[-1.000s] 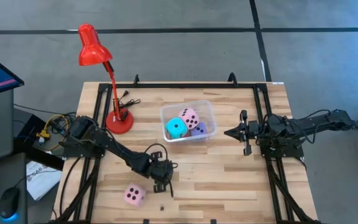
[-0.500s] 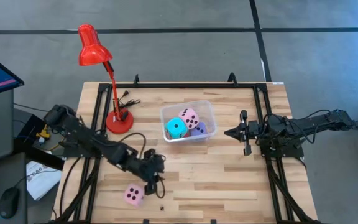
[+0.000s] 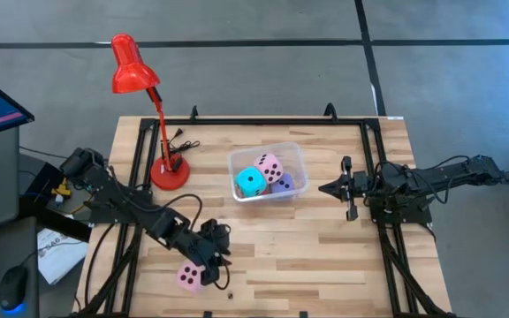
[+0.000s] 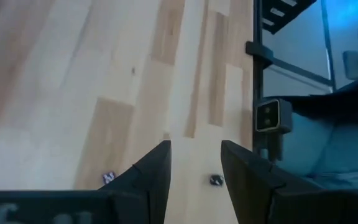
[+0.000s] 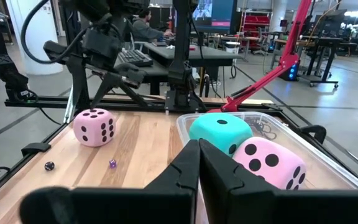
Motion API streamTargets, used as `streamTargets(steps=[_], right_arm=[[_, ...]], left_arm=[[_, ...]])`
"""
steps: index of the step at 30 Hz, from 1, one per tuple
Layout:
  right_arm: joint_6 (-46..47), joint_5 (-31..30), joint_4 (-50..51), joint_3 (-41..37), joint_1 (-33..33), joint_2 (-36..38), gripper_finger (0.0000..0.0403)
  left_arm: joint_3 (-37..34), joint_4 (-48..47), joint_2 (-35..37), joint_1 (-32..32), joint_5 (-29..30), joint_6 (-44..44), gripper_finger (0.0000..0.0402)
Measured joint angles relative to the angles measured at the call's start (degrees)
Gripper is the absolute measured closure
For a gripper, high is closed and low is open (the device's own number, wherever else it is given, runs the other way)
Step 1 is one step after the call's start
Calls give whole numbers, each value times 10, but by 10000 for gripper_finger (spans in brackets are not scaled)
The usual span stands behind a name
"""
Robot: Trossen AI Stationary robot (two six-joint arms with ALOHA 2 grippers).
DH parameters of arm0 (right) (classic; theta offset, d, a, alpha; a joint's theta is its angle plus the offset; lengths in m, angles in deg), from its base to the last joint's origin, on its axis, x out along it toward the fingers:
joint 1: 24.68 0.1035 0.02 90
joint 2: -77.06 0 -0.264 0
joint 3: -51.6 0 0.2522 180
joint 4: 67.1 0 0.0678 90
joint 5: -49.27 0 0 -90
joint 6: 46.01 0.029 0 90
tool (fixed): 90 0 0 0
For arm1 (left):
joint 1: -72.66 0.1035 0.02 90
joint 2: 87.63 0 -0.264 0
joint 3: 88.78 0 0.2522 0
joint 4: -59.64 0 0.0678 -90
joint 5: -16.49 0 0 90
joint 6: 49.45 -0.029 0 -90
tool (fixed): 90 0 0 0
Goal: Pick & Place Dice
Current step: Put the small purple die into the transparent bin
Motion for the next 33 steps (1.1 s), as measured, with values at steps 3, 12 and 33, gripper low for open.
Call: streamTargets(steps=[3, 12, 33], right_arm=[[0, 0, -3, 0, 0, 0, 398], [0, 0, -3, 0, 0, 0, 398], [0, 0, -3, 0, 0, 0, 398]], left_arm=[[0, -5, 0, 3, -13, 20, 270], [0, -5, 0, 9, 13, 2, 245], [0, -8, -1, 10, 24, -75, 99]])
